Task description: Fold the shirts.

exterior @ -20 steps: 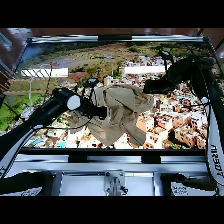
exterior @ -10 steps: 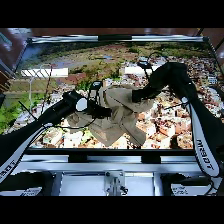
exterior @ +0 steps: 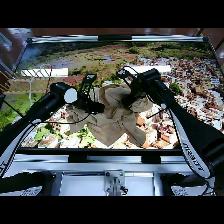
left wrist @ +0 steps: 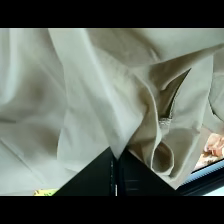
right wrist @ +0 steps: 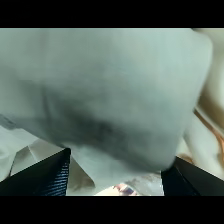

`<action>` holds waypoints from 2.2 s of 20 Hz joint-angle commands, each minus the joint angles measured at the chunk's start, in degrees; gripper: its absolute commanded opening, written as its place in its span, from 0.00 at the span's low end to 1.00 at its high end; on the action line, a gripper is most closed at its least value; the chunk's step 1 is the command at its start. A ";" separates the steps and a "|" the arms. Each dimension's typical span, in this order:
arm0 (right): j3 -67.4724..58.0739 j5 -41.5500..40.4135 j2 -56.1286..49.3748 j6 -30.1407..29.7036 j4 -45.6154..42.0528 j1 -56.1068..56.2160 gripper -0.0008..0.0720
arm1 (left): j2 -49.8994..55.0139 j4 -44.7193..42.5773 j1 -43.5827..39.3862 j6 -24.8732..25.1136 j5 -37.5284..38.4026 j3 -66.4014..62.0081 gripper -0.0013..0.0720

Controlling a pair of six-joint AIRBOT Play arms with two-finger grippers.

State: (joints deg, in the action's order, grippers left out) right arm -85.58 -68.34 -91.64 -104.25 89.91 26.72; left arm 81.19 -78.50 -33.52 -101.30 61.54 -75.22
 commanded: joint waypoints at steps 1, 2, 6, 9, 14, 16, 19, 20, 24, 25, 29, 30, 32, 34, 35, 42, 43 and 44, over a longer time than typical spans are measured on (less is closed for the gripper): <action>0.02 0.92 -0.46 -2.62 -1.18 2.45 0.92 | -2.34 -0.09 1.18 1.20 1.16 -0.35 0.09; 0.00 1.16 -0.59 -2.82 -0.48 2.80 0.92 | -3.21 -0.09 1.66 1.20 1.16 -0.35 0.09; 0.00 1.53 -3.45 -3.26 -3.98 2.80 0.92 | -6.05 0.15 2.47 1.20 1.14 -0.35 0.09; 0.00 3.17 -6.21 -2.80 -4.96 2.82 0.89 | -6.32 3.34 2.43 2.36 0.94 -0.33 0.09; -0.55 1.51 -3.82 -1.62 -5.01 2.73 0.10 | -6.36 3.52 3.54 6.73 1.44 -1.22 0.09; -0.92 0.09 1.42 -1.20 -5.03 2.73 0.10 | -6.36 3.48 5.20 12.26 5.51 -5.11 0.09; -4.92 -3.04 11.93 -0.42 -5.25 2.73 0.10 | -6.43 1.79 8.39 14.40 13.07 -18.10 0.09; -7.85 -3.34 15.50 1.40 -5.88 2.73 0.10 | -6.45 1.81 9.09 15.04 14.80 -23.93 0.09; -21.92 -0.44 25.79 8.13 -4.42 2.75 0.10 | -7.37 2.80 9.14 15.12 15.43 -50.40 0.09; -24.00 0.96 28.02 9.20 -2.12 2.75 0.10 | -9.18 3.13 9.14 15.10 14.03 -52.89 0.09; -25.62 -7.23 32.02 15.34 7.82 2.75 0.10 | -20.22 2.16 9.33 13.68 10.80 -41.66 0.09; -25.11 -12.98 31.30 16.92 9.25 2.82 0.10 | -22.03 1.46 9.33 11.80 11.72 -37.05 0.09; -20.55 -24.22 29.16 20.76 11.80 2.82 0.10 | -23.04 0.94 9.31 8.39 16.94 -28.17 0.09; -9.01 -27.71 28.35 23.61 13.07 3.21 0.10 | -22.82 0.94 8.76 6.86 19.37 -17.90 0.09; -1.22 -26.60 28.35 24.39 12.74 3.98 0.10 | -22.82 0.94 8.26 6.84 19.06 -11.23 0.09; 22.86 -14.03 28.41 22.01 20.98 7.45 0.82 | -23.63 0.11 5.62 5.62 16.35 17.07 0.09; 19.93 -13.05 28.41 21.27 21.00 6.86 0.82 | -24.35 -1.27 5.57 5.60 17.35 17.35 0.09; 16.52 -10.84 28.41 20.59 21.00 5.92 0.81 | -25.18 -3.13 5.57 5.60 18.12 17.42 0.09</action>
State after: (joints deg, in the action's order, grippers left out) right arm -67.20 -83.40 -63.22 -81.76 108.77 33.47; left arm 57.39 -78.56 -27.55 -95.42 78.04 -62.30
